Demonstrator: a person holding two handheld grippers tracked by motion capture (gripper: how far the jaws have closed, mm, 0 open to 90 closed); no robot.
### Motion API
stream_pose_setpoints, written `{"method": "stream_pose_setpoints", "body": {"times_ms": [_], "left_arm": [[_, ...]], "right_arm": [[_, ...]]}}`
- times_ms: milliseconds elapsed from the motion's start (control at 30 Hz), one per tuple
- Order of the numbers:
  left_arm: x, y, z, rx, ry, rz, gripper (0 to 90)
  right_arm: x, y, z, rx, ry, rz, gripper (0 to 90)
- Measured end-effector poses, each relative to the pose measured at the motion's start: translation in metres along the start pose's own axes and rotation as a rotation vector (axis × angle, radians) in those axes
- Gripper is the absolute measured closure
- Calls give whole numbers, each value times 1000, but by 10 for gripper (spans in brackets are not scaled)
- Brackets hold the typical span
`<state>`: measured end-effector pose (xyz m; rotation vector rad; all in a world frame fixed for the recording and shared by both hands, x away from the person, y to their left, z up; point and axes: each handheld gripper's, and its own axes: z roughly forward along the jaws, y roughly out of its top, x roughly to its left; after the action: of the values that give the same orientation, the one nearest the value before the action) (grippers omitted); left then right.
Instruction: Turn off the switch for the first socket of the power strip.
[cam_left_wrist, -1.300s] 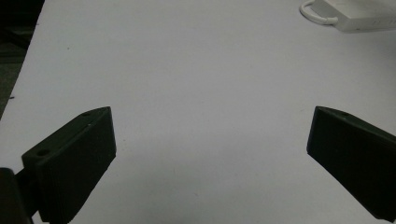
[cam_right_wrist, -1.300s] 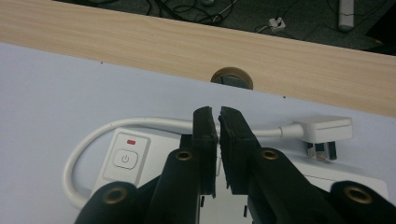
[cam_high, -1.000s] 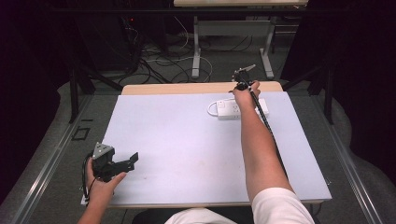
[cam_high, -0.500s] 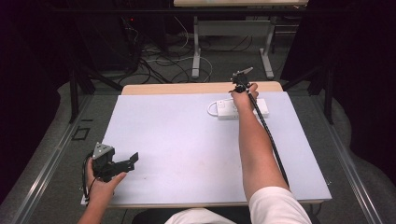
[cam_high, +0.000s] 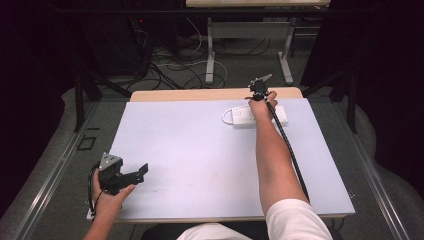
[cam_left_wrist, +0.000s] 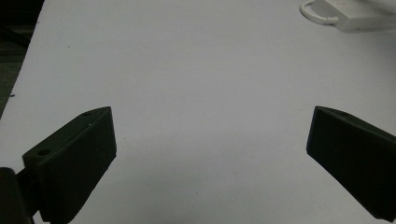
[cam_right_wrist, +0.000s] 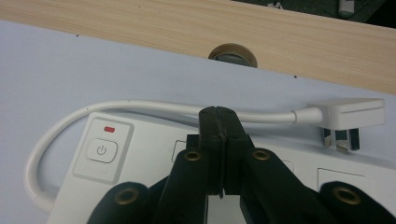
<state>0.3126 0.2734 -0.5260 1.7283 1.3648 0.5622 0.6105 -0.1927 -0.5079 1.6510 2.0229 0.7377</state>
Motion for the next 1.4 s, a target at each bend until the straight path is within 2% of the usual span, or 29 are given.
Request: {"method": "stream_pose_setpoints", "body": {"times_ms": [200,233,300,433,800,1200,1400], "left_arm": [[-1,0,1,3,0,1,16],[-1,0,1,4,-1,2,16],[-1,0,1,5,-1,1,16],[-1,0,0,2,1,2,16],[0,-1,0,6,2,-2,16],[-1,-1,0,5,2,-5,16],[0,0,0,3,0,-2,16]], "right_arm": [[-3,-1,2,5,-6,13,900],[-4,-2,4,-10,11,9,900],[-4,-3,5,18,-5,11,900],[-4,-4,6,22,-4,27,900],[-4,-5,8,37,1,30,900],[-2,-5,9,36,-6,43,900],[-2,-7,8,36,-7,64,900]]}}
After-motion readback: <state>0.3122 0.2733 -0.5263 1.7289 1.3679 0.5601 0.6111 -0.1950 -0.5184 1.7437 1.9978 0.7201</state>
